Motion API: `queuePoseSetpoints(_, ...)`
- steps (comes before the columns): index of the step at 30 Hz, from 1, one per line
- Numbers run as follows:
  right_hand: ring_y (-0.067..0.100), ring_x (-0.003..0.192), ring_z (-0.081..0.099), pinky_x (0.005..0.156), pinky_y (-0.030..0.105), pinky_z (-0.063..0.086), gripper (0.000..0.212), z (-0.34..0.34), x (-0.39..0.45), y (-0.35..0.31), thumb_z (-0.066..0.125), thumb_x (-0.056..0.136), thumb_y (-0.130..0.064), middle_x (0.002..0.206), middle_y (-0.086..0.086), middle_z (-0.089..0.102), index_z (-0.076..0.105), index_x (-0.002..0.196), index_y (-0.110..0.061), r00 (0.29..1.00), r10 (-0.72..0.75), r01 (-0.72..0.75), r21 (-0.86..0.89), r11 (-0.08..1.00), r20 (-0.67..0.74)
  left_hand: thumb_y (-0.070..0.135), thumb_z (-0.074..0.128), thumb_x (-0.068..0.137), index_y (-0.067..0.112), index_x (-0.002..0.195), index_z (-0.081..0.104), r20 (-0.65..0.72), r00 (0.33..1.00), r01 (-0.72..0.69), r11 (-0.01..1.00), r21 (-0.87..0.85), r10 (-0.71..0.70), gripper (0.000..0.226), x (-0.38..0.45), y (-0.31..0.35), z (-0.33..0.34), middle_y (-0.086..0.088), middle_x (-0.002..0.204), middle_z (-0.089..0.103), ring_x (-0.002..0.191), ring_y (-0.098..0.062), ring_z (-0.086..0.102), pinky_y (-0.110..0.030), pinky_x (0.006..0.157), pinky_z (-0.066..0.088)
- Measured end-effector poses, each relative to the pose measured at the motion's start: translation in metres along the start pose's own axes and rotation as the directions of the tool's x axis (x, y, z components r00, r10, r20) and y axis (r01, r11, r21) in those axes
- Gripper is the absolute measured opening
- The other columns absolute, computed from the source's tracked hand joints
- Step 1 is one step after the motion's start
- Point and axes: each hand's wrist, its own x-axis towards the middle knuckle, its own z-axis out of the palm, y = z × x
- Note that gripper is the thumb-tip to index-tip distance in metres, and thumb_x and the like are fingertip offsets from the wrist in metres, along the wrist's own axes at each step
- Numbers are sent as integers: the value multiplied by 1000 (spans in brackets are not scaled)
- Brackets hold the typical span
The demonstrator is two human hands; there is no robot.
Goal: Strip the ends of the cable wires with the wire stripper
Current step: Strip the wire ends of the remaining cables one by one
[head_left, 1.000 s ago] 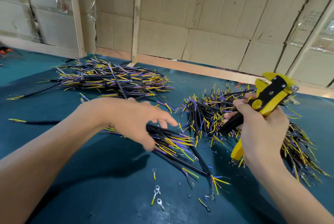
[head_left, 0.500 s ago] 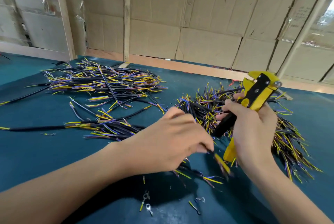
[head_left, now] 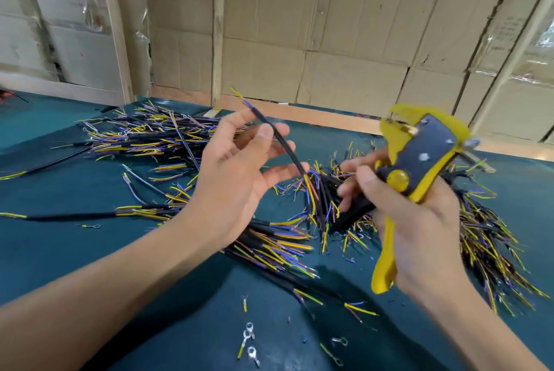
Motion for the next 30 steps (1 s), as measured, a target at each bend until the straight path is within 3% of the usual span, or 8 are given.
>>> queuePoseSetpoints(4,26,58,59,59,37,54,10,5,-6,12,74,82,-12,96,8,77,72,92,-8,994,58,-36,-228,973,91,7,45,104,16,107,48,7,1000,22,994,-103,-21,10,7,6,-8,-11,104,62,93,-30,65,-52,74,57)
queuePoseSetpoints(7,25,57,59,58,34,55,15,6,-7,15,78,83,-3,93,7,78,65,89,-7,990,82,-58,-191,980,118,11,46,104,19,110,45,7,998,58,984,-167,-58,10,10,9,-11,-9,101,65,97,-30,68,-50,72,58)
queuePoseSetpoints(13,35,61,59,61,38,52,12,6,-6,17,78,82,-17,79,16,68,66,83,-15,991,74,-65,-83,994,111,15,47,105,23,114,42,21,997,73,989,-128,-71,13,9,6,-11,-8,99,64,94,-31,69,-53,70,57)
queuePoseSetpoints(17,38,66,60,63,45,51,13,5,-5,17,78,82,-17,74,7,67,66,87,-15,994,88,-86,-39,996,65,16,46,105,24,112,43,19,998,65,991,-116,-63,11,8,6,-9,-7,98,63,91,-29,69,-52,68,58)
queuePoseSetpoints(22,45,65,58,61,40,51,11,8,-6,18,78,81,-14,73,3,68,67,81,-17,996,88,-87,-58,995,28,18,46,105,27,114,42,32,996,84,990,-110,-81,14,4,3,-7,-9,102,59,92,-30,67,-53,68,57)
queuePoseSetpoints(26,37,66,62,61,40,52,16,9,-6,18,80,79,-16,75,3,70,65,83,-10,993,120,-120,-45,992,-9,17,45,105,28,114,41,46,995,96,988,-117,-91,15,3,2,-6,-10,104,57,92,-29,67,-51,66,58)
queuePoseSetpoints(30,32,67,63,61,39,52,13,8,-5,16,81,79,-12,78,6,70,70,77,-18,990,139,-138,-41,990,14,17,45,104,29,116,41,42,993,113,986,-125,-108,17,3,1,-6,-10,104,58,91,-28,67,-51,66,57)
